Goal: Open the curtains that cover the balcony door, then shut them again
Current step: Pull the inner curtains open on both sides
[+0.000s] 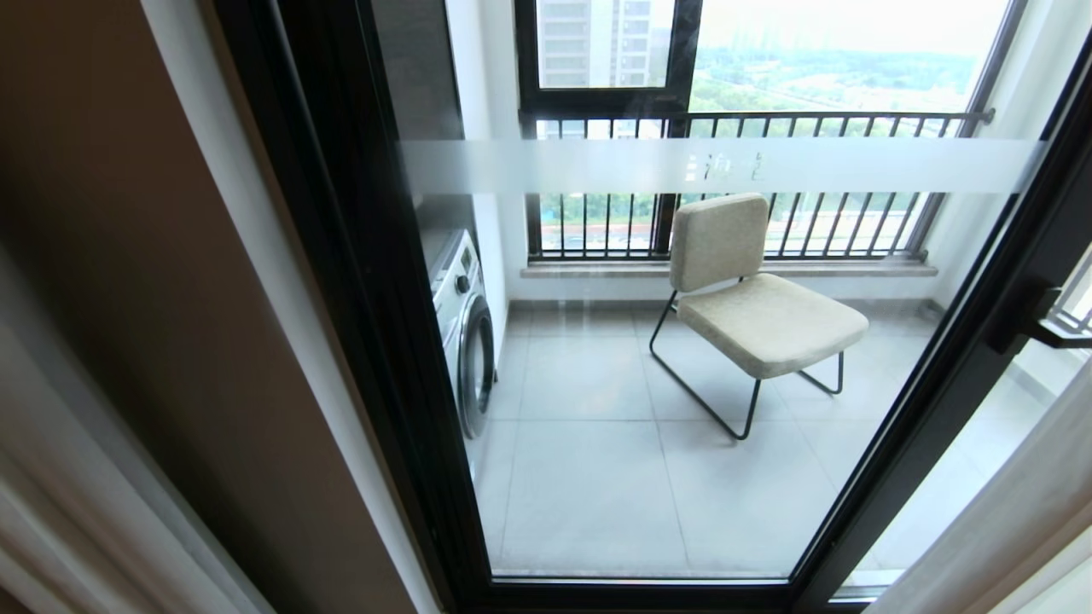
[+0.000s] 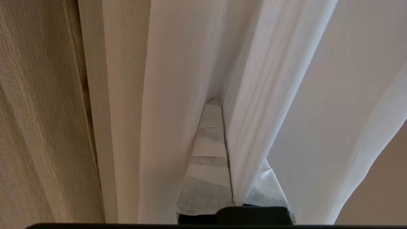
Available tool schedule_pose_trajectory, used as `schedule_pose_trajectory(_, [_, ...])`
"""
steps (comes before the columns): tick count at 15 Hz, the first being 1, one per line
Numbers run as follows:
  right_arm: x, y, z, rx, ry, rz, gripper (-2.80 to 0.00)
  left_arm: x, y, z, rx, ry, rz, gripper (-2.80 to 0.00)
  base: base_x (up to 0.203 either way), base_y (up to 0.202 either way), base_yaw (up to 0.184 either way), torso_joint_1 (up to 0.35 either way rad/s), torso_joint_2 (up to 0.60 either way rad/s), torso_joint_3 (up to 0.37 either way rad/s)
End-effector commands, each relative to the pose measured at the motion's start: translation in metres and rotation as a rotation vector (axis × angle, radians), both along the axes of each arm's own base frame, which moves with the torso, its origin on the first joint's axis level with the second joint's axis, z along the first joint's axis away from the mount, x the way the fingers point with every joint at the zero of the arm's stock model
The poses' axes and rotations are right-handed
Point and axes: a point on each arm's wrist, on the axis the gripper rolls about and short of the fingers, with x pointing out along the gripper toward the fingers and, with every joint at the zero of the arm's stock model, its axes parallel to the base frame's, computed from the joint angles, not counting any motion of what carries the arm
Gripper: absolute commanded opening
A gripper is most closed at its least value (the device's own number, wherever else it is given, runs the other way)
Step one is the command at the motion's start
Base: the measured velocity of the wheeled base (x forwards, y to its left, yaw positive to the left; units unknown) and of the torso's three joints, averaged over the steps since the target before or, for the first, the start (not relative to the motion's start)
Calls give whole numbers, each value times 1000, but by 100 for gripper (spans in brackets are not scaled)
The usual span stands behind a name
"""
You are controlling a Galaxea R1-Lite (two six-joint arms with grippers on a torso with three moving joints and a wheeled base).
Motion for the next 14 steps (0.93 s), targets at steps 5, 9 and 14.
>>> schedule_pose_trajectory(5, [0, 0, 0, -1, 0, 1, -280, 11, -3, 16, 101, -50, -134, -280, 0, 0, 0, 0, 0, 0])
schedule_pose_trajectory(9, [0, 0, 0, -1, 0, 1, -280, 6, -14, 34, 168, -82, -205, -280, 0, 0, 0, 0, 0, 0])
schedule_pose_trajectory(14, [0, 0, 0, -1, 0, 1, -280, 12, -23, 44, 201, -100, -269, -280, 0, 0, 0, 0, 0, 0])
